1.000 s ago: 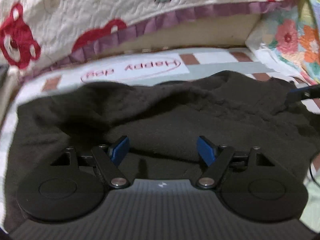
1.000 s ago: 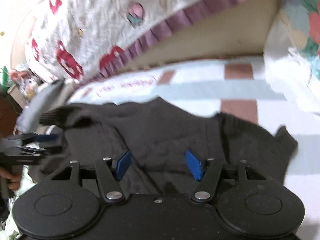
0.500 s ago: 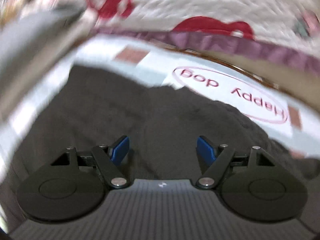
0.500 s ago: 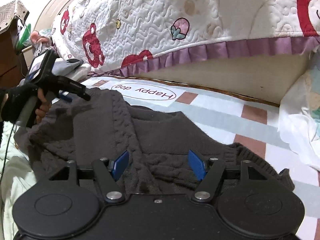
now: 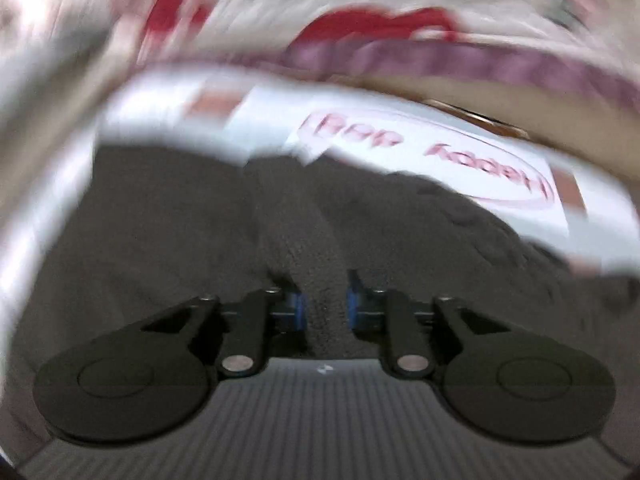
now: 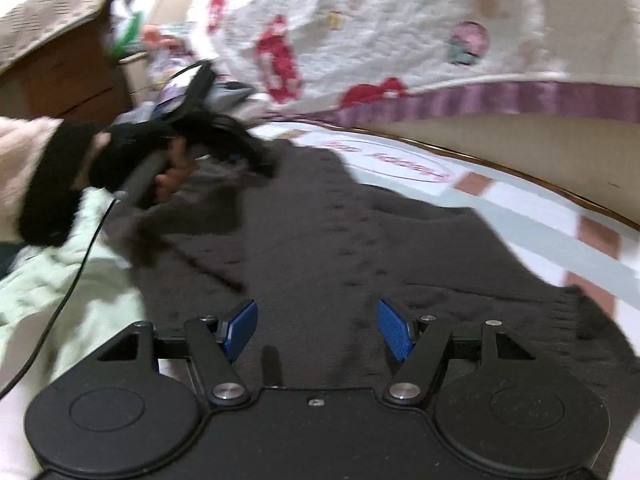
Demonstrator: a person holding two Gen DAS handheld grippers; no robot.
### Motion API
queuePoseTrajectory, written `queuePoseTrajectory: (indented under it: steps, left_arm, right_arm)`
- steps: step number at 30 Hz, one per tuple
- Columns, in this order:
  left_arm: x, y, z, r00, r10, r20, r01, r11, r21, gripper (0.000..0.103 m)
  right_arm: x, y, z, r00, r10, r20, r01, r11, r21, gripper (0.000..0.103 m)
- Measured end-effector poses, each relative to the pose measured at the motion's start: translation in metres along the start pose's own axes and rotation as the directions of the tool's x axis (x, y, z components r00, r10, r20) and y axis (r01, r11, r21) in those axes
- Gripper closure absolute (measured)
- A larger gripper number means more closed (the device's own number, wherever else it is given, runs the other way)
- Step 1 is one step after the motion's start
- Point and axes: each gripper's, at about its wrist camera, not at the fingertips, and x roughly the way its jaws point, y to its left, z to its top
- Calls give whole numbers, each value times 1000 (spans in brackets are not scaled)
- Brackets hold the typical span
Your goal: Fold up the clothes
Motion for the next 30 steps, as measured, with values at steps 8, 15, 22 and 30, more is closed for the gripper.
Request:
queuePoseTrajectory:
  steps: [8,15,22,30]
  left_arm:
    - [-58,-24,8,992,71,106,-87,984,156,68]
    - [-48,38,-51,982,163,-98,-154,983,96,49]
    - [-95,144,-117,965,169,-199,-222,933,-285,27]
    - [-102,194,-177,987,-29,-158,-79,768,-636,21]
  right_arm:
    - [5,6,1,998,-4,-61,2,1000,-23,32]
    - [-6,29,8,997,-65,-47,59,990,-132,89]
    - [-1,74,4,994,29,-109,-54,971,-235,89]
    - [31,105,-14,971,6,-240,-98,921,-377,86]
